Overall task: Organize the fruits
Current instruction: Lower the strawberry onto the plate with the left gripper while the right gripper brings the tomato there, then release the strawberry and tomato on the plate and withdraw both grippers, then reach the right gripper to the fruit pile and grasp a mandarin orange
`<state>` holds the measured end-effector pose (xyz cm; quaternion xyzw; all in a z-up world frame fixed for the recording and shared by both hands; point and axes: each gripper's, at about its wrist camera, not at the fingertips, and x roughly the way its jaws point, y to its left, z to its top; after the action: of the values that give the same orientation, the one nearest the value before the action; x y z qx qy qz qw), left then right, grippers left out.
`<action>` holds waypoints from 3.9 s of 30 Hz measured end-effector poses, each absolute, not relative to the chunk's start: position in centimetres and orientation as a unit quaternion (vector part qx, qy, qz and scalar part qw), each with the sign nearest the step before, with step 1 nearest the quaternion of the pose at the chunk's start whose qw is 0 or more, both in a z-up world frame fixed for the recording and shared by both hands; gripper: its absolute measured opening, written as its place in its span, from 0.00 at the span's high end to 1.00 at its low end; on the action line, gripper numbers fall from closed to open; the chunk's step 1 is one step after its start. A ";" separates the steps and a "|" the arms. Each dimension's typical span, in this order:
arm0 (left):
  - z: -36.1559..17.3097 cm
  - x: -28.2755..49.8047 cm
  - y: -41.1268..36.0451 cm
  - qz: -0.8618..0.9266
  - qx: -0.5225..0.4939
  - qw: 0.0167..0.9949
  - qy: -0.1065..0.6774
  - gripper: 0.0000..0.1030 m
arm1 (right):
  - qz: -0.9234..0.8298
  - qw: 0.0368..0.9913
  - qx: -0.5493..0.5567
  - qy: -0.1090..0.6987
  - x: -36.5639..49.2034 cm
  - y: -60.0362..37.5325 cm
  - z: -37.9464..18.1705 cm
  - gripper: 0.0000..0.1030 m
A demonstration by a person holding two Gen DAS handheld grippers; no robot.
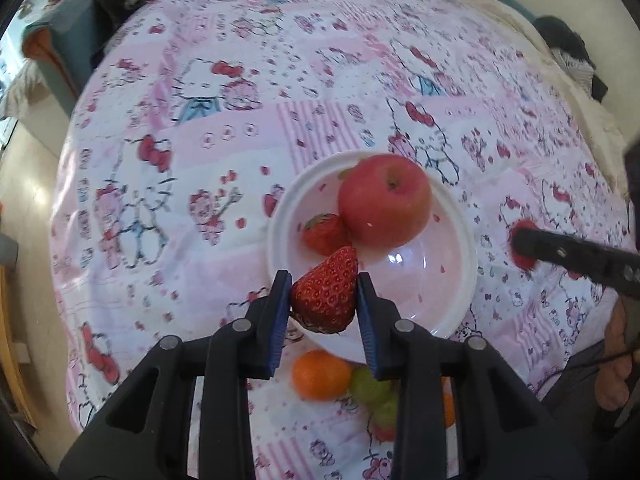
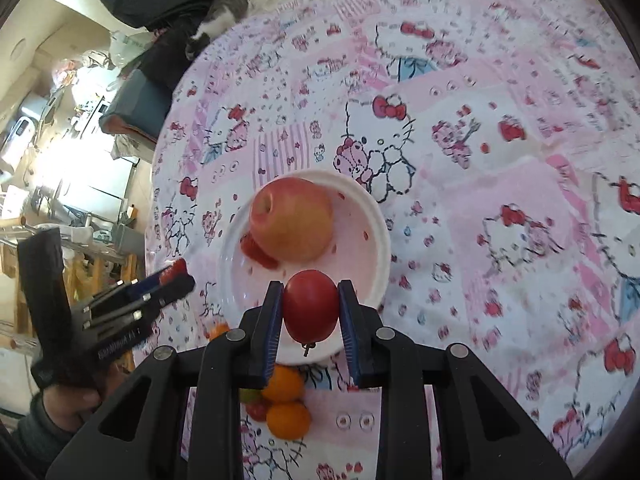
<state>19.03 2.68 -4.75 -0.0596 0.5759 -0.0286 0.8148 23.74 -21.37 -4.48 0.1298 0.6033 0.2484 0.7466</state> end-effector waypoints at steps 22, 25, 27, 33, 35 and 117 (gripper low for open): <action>-8.8 20.7 -0.1 -0.065 -0.002 0.809 0.585 0.72 | 0.203 0.753 0.066 0.623 28.6 -18.5 -11.4 0.72; -9.0 20.8 -0.1 -0.063 -0.001 0.807 0.587 0.72 | 0.205 0.751 0.066 0.624 28.5 -18.5 -11.4 0.71; -9.3 20.9 0.0 -0.063 -0.001 0.803 0.592 0.72 | 0.205 0.750 0.067 0.625 28.5 -18.4 -11.4 0.71; -9.1 20.7 0.2 -0.052 -0.009 0.805 0.591 0.52 | 0.207 0.741 0.081 0.633 28.5 -18.3 -11.5 0.70; -8.6 20.4 0.2 -0.043 -0.001 0.812 0.582 0.47 | 0.207 0.740 0.081 0.635 28.4 -18.3 -11.5 0.69; -2.7 8.5 10.1 0.076 -0.198 0.821 0.530 0.08 | 0.248 0.674 0.026 0.695 11.9 -16.2 -9.8 0.61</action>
<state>8.54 10.10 -2.68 -0.1981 0.5300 0.0755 0.8211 11.85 -16.16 -9.76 0.0260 0.6953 0.2485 0.6739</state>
